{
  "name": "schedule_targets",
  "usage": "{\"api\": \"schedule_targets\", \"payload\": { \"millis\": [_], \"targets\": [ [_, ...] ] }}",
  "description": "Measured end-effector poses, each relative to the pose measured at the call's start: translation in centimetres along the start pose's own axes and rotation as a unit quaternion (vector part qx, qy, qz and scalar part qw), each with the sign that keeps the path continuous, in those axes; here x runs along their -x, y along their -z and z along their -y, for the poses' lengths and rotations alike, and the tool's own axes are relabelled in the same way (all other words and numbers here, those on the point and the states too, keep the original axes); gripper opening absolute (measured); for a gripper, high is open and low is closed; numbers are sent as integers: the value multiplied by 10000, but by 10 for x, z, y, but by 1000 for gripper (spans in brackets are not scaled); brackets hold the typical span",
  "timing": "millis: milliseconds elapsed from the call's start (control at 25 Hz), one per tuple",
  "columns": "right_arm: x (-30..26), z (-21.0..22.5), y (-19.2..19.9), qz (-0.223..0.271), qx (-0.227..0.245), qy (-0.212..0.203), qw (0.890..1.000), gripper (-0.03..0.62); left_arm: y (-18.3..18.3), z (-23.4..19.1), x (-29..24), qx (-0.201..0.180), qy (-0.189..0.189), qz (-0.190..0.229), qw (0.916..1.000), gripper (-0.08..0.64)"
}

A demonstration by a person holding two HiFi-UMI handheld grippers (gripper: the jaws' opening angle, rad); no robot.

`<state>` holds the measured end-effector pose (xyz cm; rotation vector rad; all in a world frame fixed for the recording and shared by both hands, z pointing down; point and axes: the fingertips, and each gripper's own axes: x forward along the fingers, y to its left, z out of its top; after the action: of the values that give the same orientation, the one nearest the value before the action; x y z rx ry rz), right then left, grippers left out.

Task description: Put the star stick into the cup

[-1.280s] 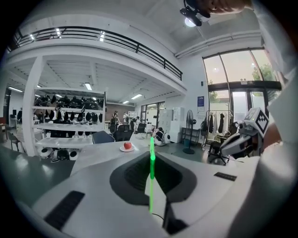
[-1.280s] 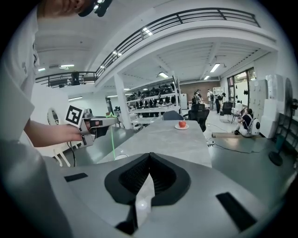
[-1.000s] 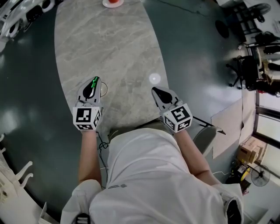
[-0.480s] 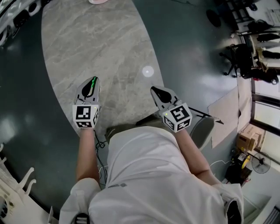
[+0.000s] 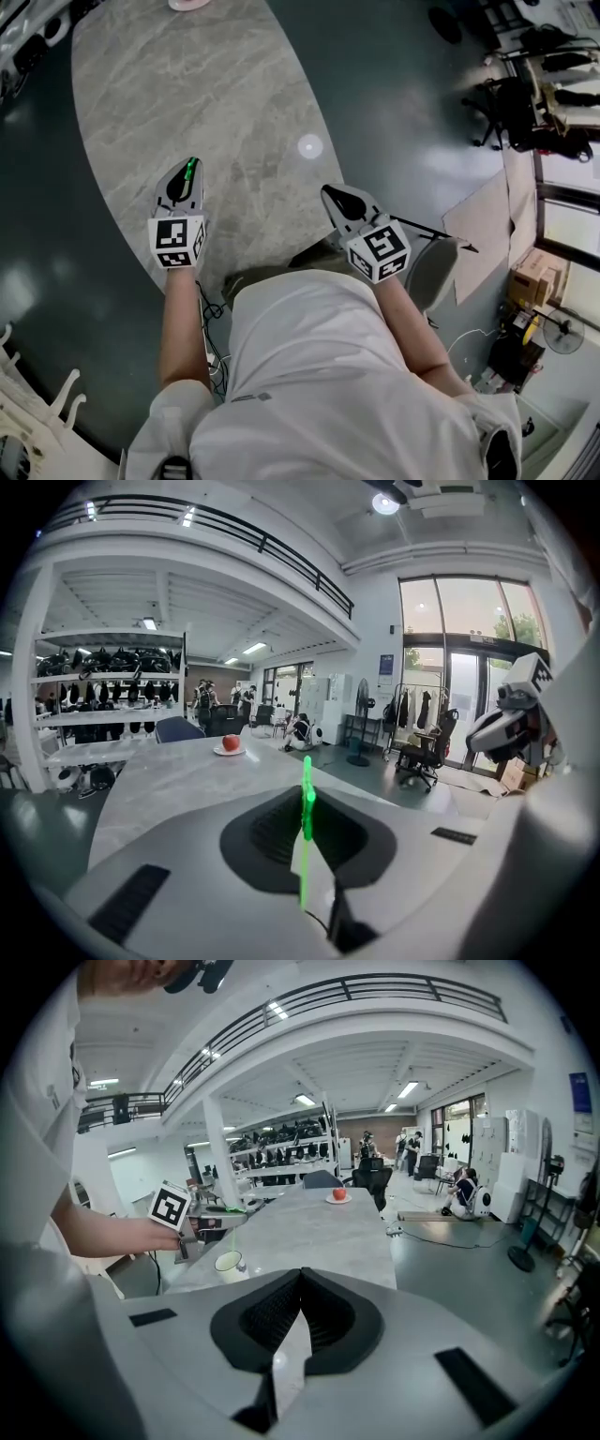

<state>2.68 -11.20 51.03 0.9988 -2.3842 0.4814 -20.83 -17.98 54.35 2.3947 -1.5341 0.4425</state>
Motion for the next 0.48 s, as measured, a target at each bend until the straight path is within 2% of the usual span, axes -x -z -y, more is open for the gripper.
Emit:
{"api": "schedule_targets", "payload": {
  "millis": [480],
  "targets": [
    [8,8,5,-27,-100,174,9998,11,2,-19,-15,86,-208,-74,9997,15]
  ]
}}
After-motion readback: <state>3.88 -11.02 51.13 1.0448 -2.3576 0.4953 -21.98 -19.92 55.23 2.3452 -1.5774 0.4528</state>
